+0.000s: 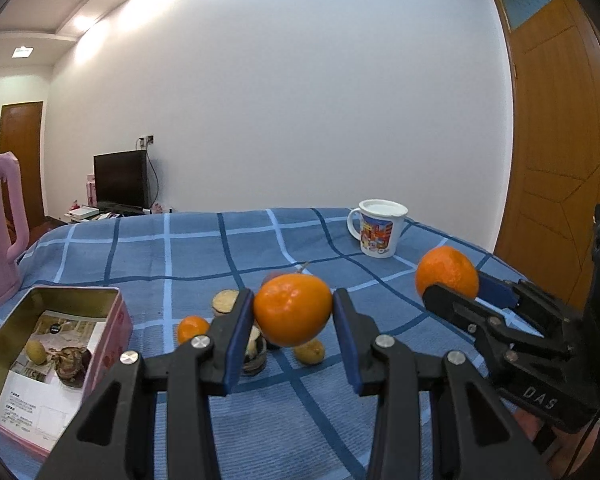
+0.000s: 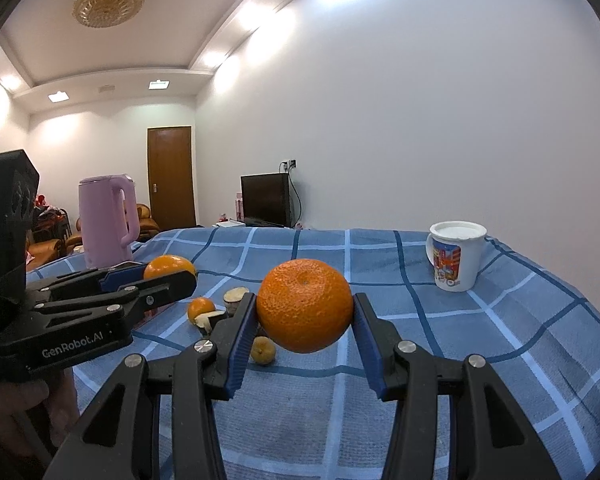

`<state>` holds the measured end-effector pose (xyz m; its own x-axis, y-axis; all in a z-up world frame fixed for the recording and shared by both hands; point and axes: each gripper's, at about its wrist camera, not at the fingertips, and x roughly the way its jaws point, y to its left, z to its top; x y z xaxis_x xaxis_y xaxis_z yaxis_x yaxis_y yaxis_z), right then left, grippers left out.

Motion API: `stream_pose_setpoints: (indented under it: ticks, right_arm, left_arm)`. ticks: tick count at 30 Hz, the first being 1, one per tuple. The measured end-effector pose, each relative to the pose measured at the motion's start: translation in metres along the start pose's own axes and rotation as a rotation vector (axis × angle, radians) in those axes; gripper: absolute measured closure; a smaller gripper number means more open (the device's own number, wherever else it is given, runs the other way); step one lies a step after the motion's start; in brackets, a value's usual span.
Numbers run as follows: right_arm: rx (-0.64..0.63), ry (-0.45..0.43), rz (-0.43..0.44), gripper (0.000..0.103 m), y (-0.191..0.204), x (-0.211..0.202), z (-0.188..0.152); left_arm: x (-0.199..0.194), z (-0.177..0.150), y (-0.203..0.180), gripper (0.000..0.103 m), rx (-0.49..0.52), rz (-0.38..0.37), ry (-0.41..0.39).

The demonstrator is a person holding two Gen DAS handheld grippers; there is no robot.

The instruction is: Organize fruits

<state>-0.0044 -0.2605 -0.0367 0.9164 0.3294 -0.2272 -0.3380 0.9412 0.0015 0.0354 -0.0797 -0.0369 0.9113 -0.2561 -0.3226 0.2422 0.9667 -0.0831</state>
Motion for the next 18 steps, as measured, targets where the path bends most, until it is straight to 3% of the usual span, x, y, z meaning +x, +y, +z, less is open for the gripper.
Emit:
stream_pose_setpoints:
  ticks: [18]
  right_arm:
    - [-0.060,0.014,0.054,0.054,0.032,0.018,0.024]
  left_arm:
    - [-0.006,0.002,0.022,0.061,0.009,0.054,0.012]
